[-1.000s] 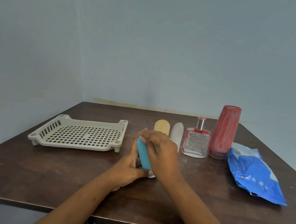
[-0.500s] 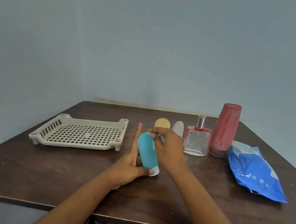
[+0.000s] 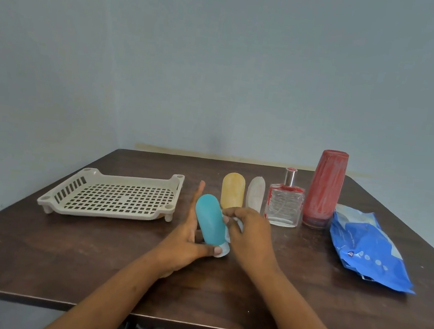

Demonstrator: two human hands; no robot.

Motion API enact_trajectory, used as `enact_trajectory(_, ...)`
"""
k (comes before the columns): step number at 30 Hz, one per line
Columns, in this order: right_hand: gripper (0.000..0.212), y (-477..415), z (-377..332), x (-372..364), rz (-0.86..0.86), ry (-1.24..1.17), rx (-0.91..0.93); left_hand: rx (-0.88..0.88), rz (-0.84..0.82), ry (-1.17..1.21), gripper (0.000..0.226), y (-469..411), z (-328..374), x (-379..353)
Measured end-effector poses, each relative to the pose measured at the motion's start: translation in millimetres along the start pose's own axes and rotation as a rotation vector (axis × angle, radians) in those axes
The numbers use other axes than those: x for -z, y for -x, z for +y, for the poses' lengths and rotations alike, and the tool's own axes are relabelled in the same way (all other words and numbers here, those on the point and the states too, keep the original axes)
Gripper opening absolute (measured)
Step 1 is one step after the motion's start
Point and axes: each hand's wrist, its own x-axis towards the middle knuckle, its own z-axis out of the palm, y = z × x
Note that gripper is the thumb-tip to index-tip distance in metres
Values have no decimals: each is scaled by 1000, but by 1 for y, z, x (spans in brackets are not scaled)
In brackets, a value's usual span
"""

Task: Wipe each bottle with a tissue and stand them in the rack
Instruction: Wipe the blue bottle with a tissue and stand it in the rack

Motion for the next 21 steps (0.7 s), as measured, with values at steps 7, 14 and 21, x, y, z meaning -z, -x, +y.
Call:
enact_trajectory(7,23,6,10,-2,-56,10,-63,21,10,53,121,-3,-6,3)
enact_trajectory(14,28,14,13,2,-82,-51,-121,33,36,120,123,-5,-9,6)
enact_trajectory(21,30,11,-5,-1,-29,-97,3,40,54,163,121,-4,-5,3)
